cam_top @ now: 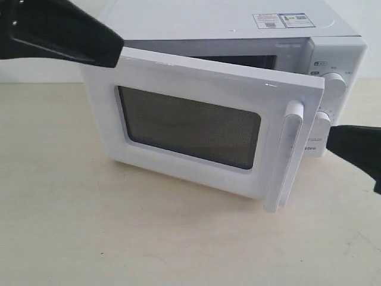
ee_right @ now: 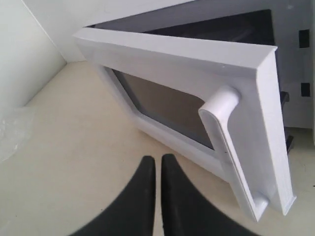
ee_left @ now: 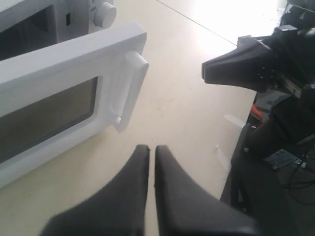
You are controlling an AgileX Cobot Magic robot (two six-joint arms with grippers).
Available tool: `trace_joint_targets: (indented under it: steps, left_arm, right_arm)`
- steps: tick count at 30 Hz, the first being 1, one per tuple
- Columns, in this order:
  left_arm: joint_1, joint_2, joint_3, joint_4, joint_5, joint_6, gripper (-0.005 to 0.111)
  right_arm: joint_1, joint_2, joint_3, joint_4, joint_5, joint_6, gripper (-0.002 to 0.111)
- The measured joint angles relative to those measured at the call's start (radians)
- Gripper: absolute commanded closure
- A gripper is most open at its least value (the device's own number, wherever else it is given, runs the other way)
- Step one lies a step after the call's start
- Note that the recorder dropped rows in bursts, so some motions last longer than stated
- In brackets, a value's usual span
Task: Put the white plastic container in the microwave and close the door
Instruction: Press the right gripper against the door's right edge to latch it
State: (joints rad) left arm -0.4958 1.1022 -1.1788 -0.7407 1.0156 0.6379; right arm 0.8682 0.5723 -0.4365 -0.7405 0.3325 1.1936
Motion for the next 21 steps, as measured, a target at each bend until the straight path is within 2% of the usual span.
trace_joint_targets:
  steps: [7, 13, 21]
  left_arm:
    - [0.0, -0.124, 0.084, 0.001, -0.011, -0.041, 0.102]
    - [0.0, -0.199, 0.13, 0.001, -0.035, -0.075, 0.102]
    - [0.0, -0.226, 0.196, 0.001, -0.033, -0.089, 0.102]
  right_arm:
    - [0.0, 0.091, 0.005, -0.262, -0.059, 0.259, 0.108]
    - [0.0, 0.296, -0.009, -0.789, 0.025, 0.788, 0.108]
    - [0.0, 0.47, -0.104, -0.983, 0.175, 0.901, 0.108]
